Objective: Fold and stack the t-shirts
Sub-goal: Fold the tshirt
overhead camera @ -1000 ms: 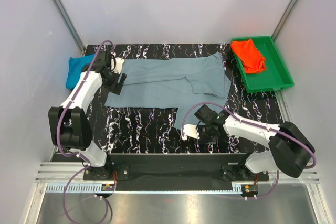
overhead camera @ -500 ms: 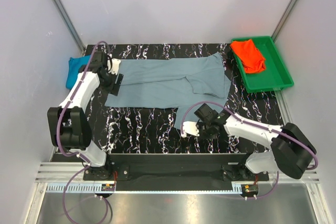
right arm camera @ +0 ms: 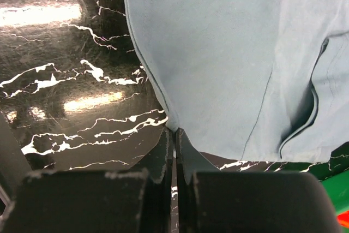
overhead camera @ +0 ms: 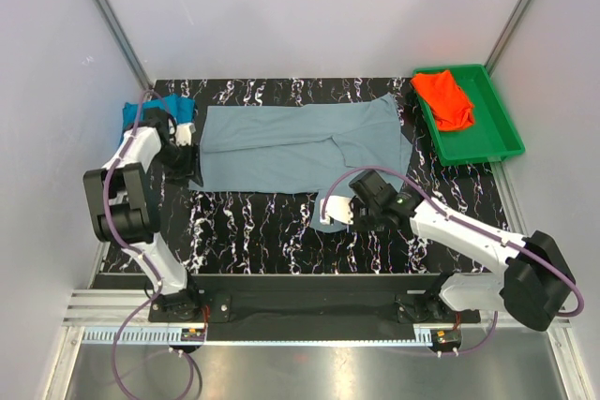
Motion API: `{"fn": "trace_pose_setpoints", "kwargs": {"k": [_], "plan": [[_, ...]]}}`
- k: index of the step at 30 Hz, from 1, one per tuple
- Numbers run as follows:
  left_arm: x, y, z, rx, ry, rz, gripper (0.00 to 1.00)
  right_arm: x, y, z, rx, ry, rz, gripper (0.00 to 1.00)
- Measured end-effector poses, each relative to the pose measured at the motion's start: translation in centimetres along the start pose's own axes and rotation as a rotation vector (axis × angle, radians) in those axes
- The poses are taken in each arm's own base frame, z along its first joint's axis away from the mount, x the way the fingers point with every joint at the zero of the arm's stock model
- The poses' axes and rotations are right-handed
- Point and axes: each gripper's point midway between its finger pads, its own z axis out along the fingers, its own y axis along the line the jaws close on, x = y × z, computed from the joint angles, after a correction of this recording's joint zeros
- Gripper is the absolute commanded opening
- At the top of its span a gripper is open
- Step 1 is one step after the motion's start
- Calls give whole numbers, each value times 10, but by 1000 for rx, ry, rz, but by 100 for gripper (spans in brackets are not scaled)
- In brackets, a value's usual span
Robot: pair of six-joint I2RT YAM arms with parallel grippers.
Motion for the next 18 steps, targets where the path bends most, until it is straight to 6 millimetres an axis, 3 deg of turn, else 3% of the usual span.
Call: {"fn": "trace_pose_setpoints", "kwargs": {"k": [4, 18], "plan": [[4, -1, 11, 53, 40, -50, 50, 3, -2, 0, 7, 7, 18, 0], [-8, 23, 17, 77, 42, -144, 50, 7, -4, 2, 4, 21, 43, 0]]}}
